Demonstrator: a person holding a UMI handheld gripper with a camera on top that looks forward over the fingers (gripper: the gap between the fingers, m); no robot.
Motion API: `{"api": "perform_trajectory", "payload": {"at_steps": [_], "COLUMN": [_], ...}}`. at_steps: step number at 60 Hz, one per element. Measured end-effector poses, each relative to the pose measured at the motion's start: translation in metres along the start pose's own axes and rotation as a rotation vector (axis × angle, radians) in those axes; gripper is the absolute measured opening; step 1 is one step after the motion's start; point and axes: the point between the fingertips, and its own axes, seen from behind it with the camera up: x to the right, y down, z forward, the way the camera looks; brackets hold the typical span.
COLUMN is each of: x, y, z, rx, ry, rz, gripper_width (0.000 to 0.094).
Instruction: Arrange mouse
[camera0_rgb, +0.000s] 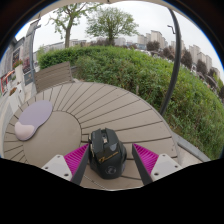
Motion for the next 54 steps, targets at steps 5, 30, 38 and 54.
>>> {"api": "perform_trajectory", "payload": {"at_steps": [5, 30, 38, 54], "x": [-0.004, -0.011, -0.03, -0.163], "y": [-0.001, -0.014, -0.067, -0.163], "z": [0.005, -0.015, -0.044, -0.053], "rx": [-0.03, -0.161, -0.112, -0.03], "ry": [-0.022, 0.025, 0.029, -0.025], "rz": [-0.001, 0.007, 0.019, 0.012], "gripper_width": [0.079, 0.0577, 0.0577, 0.0575]}}
